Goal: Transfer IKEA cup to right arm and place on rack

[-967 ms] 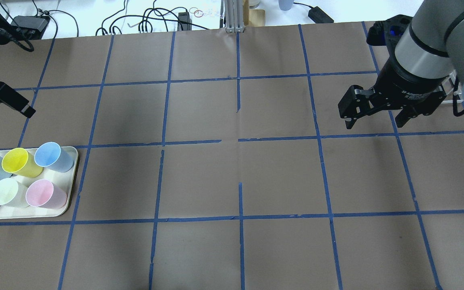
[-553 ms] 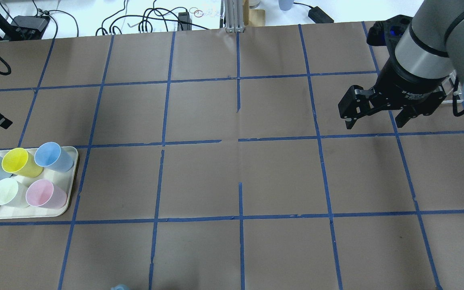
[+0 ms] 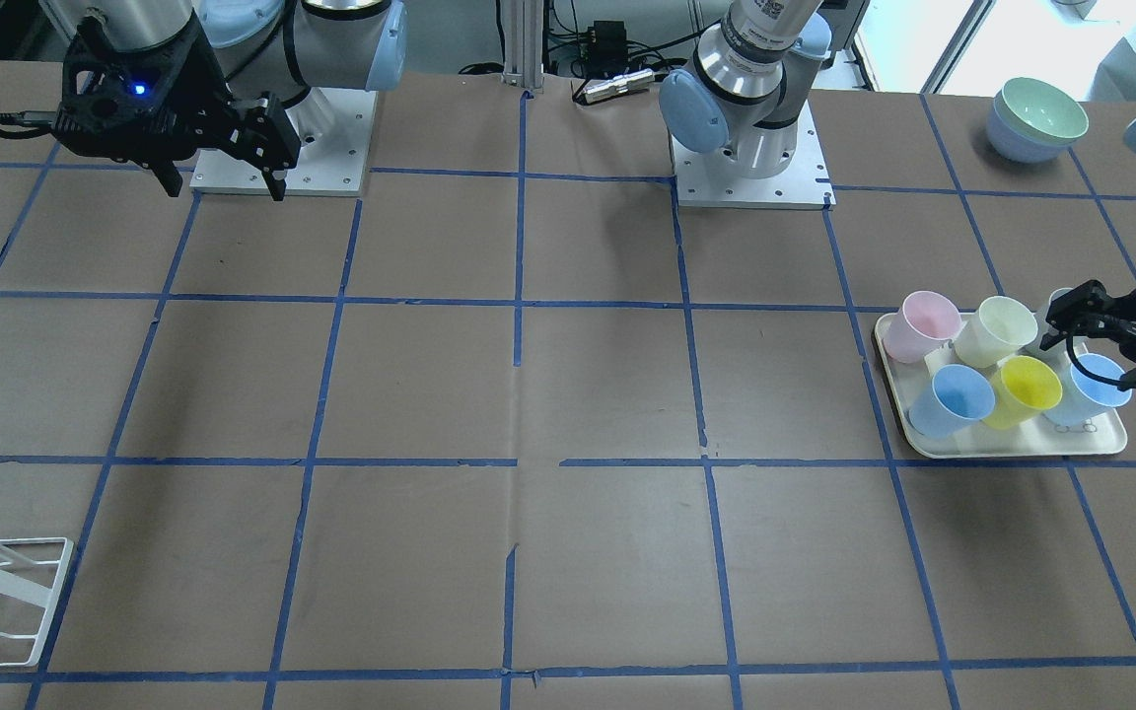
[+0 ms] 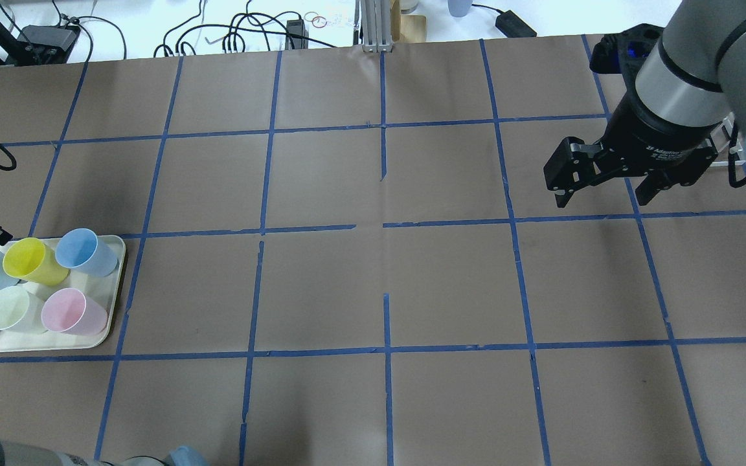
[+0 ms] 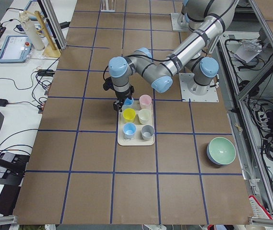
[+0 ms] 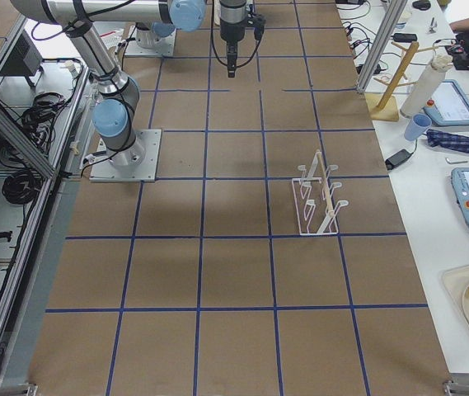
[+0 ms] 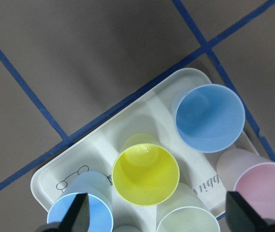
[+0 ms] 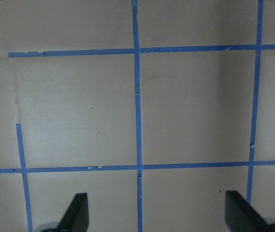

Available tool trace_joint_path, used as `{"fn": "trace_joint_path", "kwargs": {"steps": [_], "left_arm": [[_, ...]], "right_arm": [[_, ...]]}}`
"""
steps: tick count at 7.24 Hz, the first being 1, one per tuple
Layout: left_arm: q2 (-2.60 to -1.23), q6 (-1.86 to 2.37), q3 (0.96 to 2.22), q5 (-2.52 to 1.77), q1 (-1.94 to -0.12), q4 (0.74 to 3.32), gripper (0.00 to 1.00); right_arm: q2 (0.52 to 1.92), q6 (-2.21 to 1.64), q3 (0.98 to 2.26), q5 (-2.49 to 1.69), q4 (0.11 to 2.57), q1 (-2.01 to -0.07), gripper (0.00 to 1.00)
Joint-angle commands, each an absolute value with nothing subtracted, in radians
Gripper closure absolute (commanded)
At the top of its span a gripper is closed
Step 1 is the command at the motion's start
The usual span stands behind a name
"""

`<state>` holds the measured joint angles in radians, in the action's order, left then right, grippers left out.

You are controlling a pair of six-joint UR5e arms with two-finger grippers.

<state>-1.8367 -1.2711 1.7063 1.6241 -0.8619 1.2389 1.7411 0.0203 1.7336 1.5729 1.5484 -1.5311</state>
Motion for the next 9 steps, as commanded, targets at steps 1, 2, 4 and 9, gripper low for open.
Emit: {"fn": "trace_joint_path", "kwargs": {"steps": [1, 2, 4, 9], "left_arm": [[-1.905, -1.272, 1.709, 1.626, -0.847, 1.172, 0.0], [-1.936, -1.272, 1.707, 1.628, -0.848, 1.149, 0.0], [-1.956, -1.272, 1.71, 1.634, -0.85, 1.144, 0.0], [-1.996, -1.272, 1.717, 1.675, -0.848, 1.143, 0.28]], "right_arm": [[1.743, 0.018, 1.732, 1.575, 1.543, -1.531, 0.0], [1.743, 0.018, 1.733, 1.577, 1.537, -1.532, 0.0], [1.749, 0.015, 1.733, 1.578, 1.534, -1.535, 0.0], [1.749, 0.012, 1.733, 1.577, 1.551, -1.537, 0.0]]}}
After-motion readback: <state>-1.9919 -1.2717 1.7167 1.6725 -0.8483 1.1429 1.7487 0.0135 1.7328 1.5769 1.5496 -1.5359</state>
